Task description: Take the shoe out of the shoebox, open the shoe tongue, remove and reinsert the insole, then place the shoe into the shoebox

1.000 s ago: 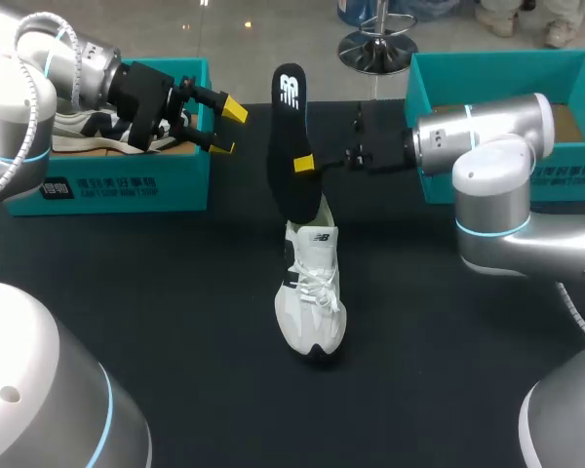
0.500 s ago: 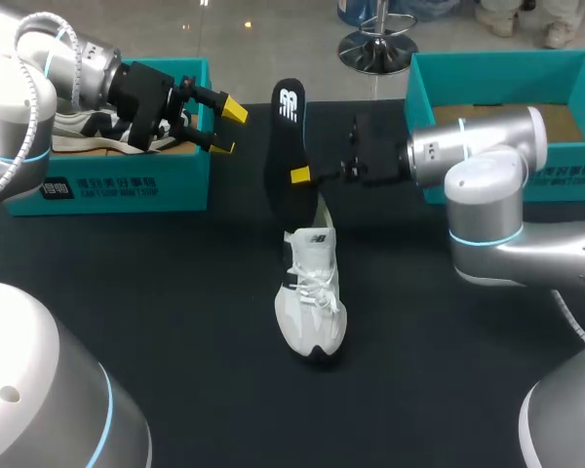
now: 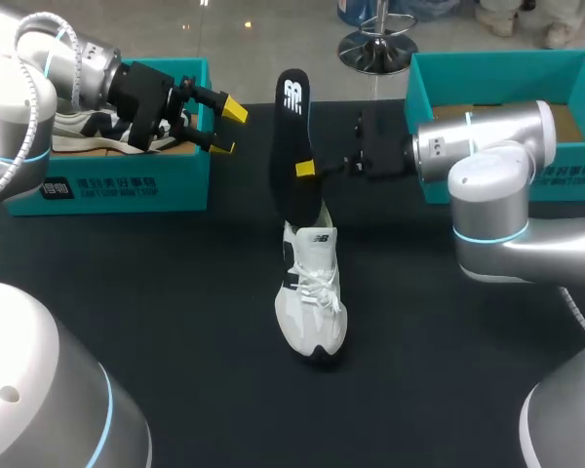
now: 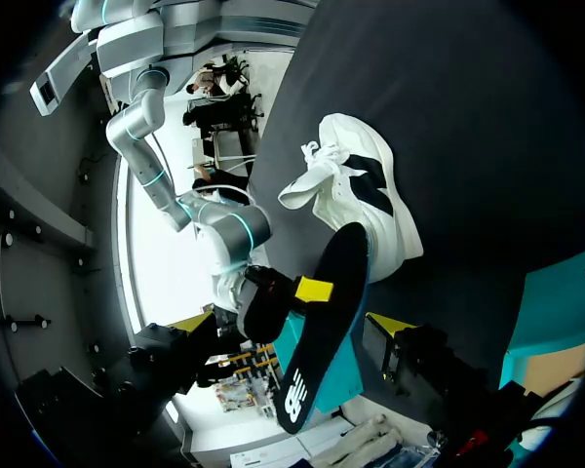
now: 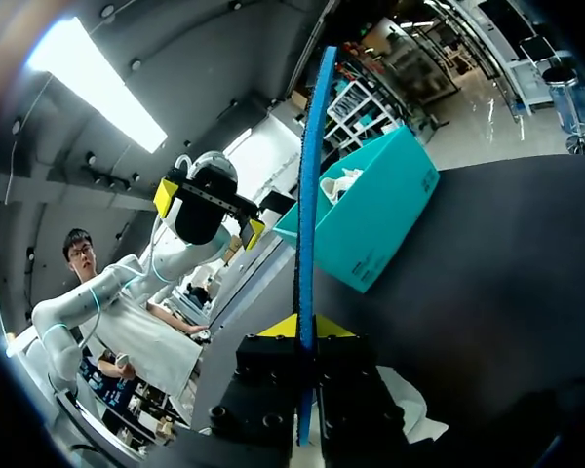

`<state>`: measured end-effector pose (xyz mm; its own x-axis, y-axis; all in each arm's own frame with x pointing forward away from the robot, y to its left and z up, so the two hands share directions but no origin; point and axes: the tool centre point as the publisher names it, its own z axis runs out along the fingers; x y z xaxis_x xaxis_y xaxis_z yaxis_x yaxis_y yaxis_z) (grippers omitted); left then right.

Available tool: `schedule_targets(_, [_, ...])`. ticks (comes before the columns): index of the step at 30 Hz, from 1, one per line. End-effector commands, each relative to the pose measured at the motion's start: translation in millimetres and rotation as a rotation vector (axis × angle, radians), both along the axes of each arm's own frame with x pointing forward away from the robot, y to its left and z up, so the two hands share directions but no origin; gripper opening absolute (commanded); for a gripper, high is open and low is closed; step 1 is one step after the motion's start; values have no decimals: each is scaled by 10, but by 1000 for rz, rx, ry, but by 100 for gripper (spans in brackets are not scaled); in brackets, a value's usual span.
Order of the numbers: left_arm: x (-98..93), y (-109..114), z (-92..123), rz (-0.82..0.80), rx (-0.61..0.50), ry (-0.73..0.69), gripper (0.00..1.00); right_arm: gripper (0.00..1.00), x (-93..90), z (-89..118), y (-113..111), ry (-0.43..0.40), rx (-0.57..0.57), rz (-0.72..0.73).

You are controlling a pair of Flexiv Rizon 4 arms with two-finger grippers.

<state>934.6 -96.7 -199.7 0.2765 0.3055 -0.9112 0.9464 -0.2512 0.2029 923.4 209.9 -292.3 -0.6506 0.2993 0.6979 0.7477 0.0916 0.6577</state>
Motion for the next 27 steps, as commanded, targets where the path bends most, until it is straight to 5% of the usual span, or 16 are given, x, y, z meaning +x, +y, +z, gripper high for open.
schedule_targets(1, [0, 0, 3, -1, 3, -1, 100, 0, 29, 16, -21, 0, -12, 9])
schedule_targets(27, [0, 0, 3, -1, 3, -1, 100, 0, -132, -213, -148, 18, -21, 6])
